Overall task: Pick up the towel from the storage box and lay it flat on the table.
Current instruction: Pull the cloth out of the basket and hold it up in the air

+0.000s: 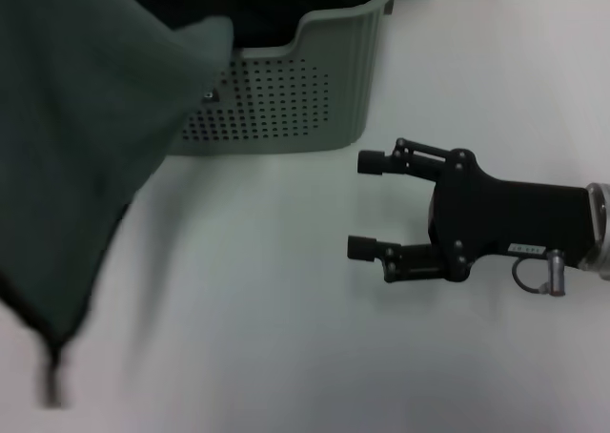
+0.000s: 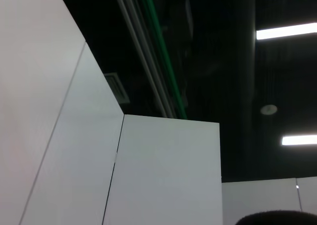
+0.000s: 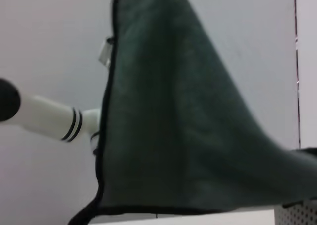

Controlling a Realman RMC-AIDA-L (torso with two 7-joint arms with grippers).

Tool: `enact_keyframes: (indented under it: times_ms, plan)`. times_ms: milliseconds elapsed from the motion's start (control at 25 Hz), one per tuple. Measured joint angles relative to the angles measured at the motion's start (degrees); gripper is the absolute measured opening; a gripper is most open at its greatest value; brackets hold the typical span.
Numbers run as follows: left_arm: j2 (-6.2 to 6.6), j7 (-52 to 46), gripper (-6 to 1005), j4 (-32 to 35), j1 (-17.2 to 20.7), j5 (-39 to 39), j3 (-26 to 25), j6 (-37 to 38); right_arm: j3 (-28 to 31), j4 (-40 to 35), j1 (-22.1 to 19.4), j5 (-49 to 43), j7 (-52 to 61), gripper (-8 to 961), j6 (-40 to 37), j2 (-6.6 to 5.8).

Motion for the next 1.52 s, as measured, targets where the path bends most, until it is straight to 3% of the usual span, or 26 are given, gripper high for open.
enact_keyframes:
  times_ms: [240,400,560,880,1280,1520]
  plan:
    - [-1.77,0.8,29,0.8,0.8,-0.3,3.3,0.3,-1.6,0.0,0.0,3.2,0.0,861,1.5,0.07]
    - [-1.87,0.8,29,4.8,3.3,-7.1,8.6,0.4,-2.2,0.1,-0.1,3.8,-0.3,861,1.8,0.09]
    - [-1.9,4.3,30,3.9,3.9,-8.9,9.2,0.0,-3.1,1.3,0.1,4.7,-1.7,861,2.1,0.09]
    - [-2.3,18.4,31,-10.3,0.4,-8.4,9.6,-8.1,-6.7,2.7,0.0,8.8,-5.6,861,1.6,0.1]
    - [-2.74,24.7,32,-15.7,-5.1,-10.5,13.7,-10.2,-20.9,4.6,2.3,26.3,-14.8,861,-10.1,0.1]
    - [-2.78,32.0,32,-18.9,-7.5,-15.9,20.5,-14.5,-27.7,3.8,5.6,30.5,-15.9,861,-13.1,0.09]
